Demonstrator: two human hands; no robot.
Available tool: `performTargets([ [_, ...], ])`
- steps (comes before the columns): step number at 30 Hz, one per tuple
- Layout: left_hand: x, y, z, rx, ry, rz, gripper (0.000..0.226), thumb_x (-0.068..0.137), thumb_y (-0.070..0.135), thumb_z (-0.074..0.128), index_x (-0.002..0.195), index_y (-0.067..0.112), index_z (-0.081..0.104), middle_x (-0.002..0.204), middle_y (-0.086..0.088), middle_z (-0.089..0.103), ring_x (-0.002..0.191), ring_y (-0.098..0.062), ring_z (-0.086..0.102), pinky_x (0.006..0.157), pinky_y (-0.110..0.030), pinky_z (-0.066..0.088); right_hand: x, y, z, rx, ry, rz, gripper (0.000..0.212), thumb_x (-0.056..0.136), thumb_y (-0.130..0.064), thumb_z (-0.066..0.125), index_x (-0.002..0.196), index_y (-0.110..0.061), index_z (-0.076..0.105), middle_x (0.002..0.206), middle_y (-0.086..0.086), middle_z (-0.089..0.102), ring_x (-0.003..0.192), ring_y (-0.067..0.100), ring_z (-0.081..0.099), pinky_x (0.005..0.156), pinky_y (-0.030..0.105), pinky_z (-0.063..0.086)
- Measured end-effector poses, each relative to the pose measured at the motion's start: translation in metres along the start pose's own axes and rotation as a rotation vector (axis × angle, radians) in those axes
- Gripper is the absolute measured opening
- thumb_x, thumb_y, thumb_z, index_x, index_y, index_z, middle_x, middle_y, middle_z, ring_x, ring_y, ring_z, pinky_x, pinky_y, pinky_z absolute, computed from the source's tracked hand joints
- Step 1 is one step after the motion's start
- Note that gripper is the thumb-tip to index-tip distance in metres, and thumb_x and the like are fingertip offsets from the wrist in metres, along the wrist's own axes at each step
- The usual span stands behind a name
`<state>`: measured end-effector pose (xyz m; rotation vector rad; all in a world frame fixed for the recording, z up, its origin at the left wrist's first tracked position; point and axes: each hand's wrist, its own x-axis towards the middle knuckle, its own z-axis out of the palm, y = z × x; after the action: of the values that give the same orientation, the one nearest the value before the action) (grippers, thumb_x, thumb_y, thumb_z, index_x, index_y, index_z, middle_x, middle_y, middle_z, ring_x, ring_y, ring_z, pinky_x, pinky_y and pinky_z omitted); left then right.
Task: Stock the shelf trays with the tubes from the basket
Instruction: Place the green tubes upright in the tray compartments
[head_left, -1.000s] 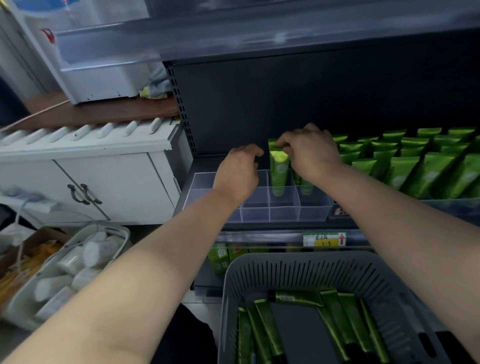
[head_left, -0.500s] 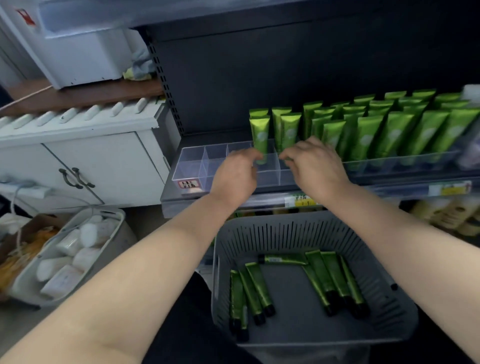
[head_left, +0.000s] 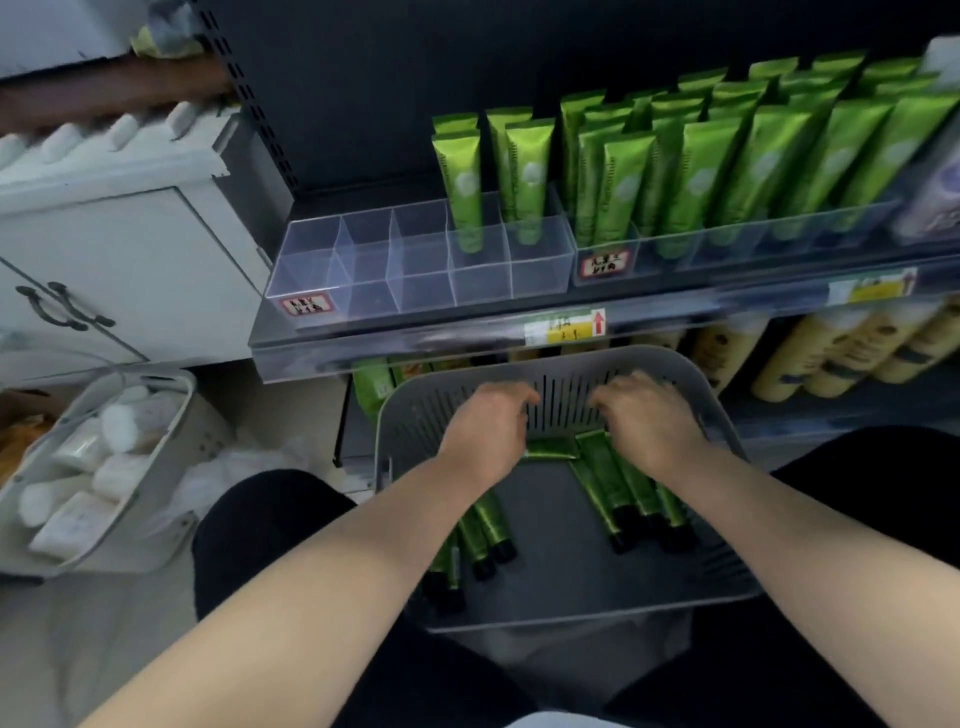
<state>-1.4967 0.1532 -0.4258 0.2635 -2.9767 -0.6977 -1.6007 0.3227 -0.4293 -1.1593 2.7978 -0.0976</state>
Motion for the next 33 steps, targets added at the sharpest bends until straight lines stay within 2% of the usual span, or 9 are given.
performTargets([
  [4, -0.010, -0.011, 0.037, -0.021, -0.161, -0.092, 0.037, 0.093, 0.001, 0.049, 0.127, 0.012, 0.058, 0.123, -0.008, 0.062, 0.113, -0.022, 0.056, 0.093, -0.031, 0.048, 0.000, 0.018, 0.044, 0.115, -0.197, 0.105, 0.043, 0.089, -0.005, 0.044, 0.129, -0.018, 0.054, 0.127, 0.009, 0.053, 0.118, 0.028, 0.046, 0.098, 0.037, 0.042],
  [7, -0.019, -0.018, 0.059, -0.031, -0.226, -0.135, 0.041, 0.090, -0.002, 0.047, 0.127, 0.013, 0.057, 0.126, -0.008, 0.059, 0.116, -0.024, 0.054, 0.094, -0.032, 0.047, 0.001, 0.024, 0.072, 0.191, -0.391, 0.160, 0.046, 0.092, -0.009, 0.037, 0.137, -0.014, 0.044, 0.140, 0.015, 0.039, 0.126, 0.033, 0.039, 0.107, 0.037, 0.034],
  [12, -0.036, -0.028, 0.087, 0.009, -0.373, -0.171, 0.045, 0.088, 0.000, 0.046, 0.129, 0.015, 0.055, 0.122, -0.011, 0.062, 0.115, -0.027, 0.055, 0.094, -0.035, 0.048, 0.004, 0.024, 0.104, 0.106, -0.591, 0.158, 0.062, 0.096, -0.024, 0.040, 0.152, -0.024, 0.014, 0.158, 0.014, 0.000, 0.142, 0.045, 0.002, 0.118, 0.048, 0.011],
  [15, -0.042, -0.036, 0.096, -0.002, -0.406, -0.187, 0.044, 0.086, 0.001, 0.049, 0.127, 0.015, 0.057, 0.120, -0.011, 0.063, 0.115, -0.026, 0.055, 0.093, -0.037, 0.048, 0.006, 0.027, 0.114, 0.123, -0.561, 0.138, 0.064, 0.093, -0.033, 0.046, 0.150, -0.028, 0.018, 0.158, 0.006, 0.007, 0.140, 0.042, 0.008, 0.115, 0.050, 0.020],
  [19, -0.039, -0.041, 0.100, -0.056, -0.344, -0.244, 0.039, 0.089, 0.002, 0.048, 0.124, 0.014, 0.059, 0.120, -0.009, 0.064, 0.111, -0.025, 0.058, 0.092, -0.036, 0.049, 0.003, 0.023, 0.111, 0.112, -0.623, 0.050, 0.073, 0.088, -0.041, 0.056, 0.149, -0.036, 0.018, 0.158, 0.002, 0.008, 0.141, 0.038, 0.009, 0.114, 0.051, 0.023],
  [26, -0.039, -0.046, 0.099, -0.149, -0.270, -0.334, 0.032, 0.090, 0.003, 0.047, 0.115, 0.014, 0.064, 0.114, -0.009, 0.066, 0.103, -0.026, 0.062, 0.082, -0.033, 0.053, -0.019, -0.029, 0.114, 0.187, -0.760, -0.090, 0.077, 0.088, -0.034, 0.060, 0.151, -0.030, 0.017, 0.157, 0.002, 0.009, 0.142, 0.037, 0.003, 0.117, 0.044, 0.016],
  [28, -0.039, -0.047, 0.098, -0.148, -0.271, -0.357, 0.031, 0.091, 0.004, 0.047, 0.115, 0.014, 0.064, 0.114, -0.009, 0.066, 0.102, -0.025, 0.062, 0.081, -0.032, 0.053, -0.018, -0.034, 0.114, 0.207, -0.767, -0.100, 0.067, 0.089, -0.032, 0.058, 0.148, -0.027, 0.027, 0.154, 0.003, 0.017, 0.141, 0.036, 0.012, 0.115, 0.044, 0.023],
  [31, -0.040, -0.051, 0.096, -0.133, -0.267, -0.398, 0.036, 0.092, 0.002, 0.045, 0.121, 0.015, 0.061, 0.119, -0.008, 0.064, 0.106, -0.024, 0.060, 0.081, -0.029, 0.051, -0.006, -0.024, 0.114, 0.278, -0.606, -0.068, 0.042, 0.092, -0.016, 0.052, 0.135, -0.021, 0.051, 0.135, 0.011, 0.046, 0.124, 0.029, 0.043, 0.101, 0.036, 0.040],
  [33, -0.040, -0.054, 0.095, -0.131, -0.245, -0.432, 0.038, 0.092, 0.002, 0.043, 0.123, 0.017, 0.059, 0.121, -0.007, 0.062, 0.108, -0.023, 0.059, 0.080, -0.027, 0.049, 0.003, -0.014, 0.117, 0.256, -0.508, -0.046, 0.047, 0.091, -0.006, 0.049, 0.136, -0.021, 0.049, 0.131, 0.010, 0.051, 0.119, 0.026, 0.047, 0.100, 0.034, 0.041],
])
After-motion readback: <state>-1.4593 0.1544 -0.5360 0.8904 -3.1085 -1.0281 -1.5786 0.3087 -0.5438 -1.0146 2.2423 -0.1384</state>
